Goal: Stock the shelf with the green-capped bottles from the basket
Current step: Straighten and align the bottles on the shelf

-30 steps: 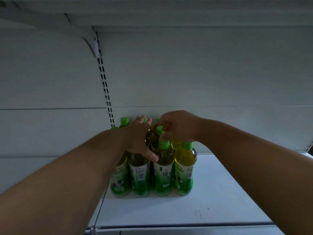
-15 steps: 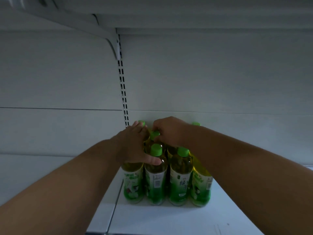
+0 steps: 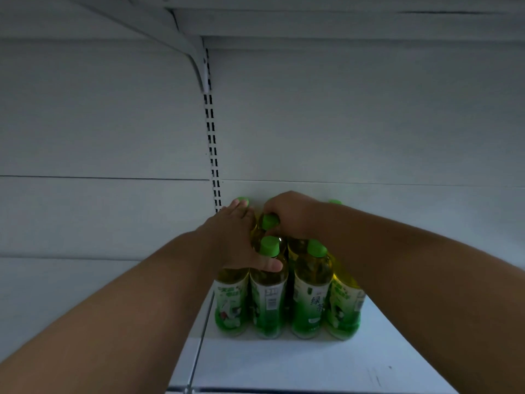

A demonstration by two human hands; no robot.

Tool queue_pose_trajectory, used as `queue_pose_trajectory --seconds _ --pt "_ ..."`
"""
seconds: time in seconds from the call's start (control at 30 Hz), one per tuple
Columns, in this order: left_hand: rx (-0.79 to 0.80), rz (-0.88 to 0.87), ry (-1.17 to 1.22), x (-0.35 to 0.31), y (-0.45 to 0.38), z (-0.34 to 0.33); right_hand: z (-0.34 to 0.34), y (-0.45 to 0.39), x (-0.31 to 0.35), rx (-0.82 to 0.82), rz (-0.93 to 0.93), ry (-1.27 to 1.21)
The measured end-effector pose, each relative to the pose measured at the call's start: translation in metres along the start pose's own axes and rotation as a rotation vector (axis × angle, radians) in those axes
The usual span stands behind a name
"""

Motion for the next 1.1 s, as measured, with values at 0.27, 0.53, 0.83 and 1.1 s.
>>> queue_pose_trajectory --seconds 0.27,0.53,0.83,1.1 --pt "0.012 0.028 -0.021 -0.004 0.004 0.003 0.010 0.002 0.000 0.002 0.041 0.085" --pt "0.021 0.024 -0.020 -0.006 0.005 0.003 0.000 -0.007 0.006 0.056 0.015 0.120" --pt "0.059 -0.010 -0.030 0.001 -0.002 -0.002 0.017 0.023 -0.003 -0.146 0.064 -0.144" --pt "0.101 -0.012 -0.097 0.001 0.000 0.001 -0.001 0.052 0.015 0.116 0.171 -0.070"
Point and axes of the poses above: each hand's wrist, its own y-axis away from the middle knuckle, its own z-axis out of the back of the hand, x = y × z, the point moved 6 cm from there along -y, towards the middle knuckle, and after that the axes turned 8 degrees about -z, right-handed, at the moved point
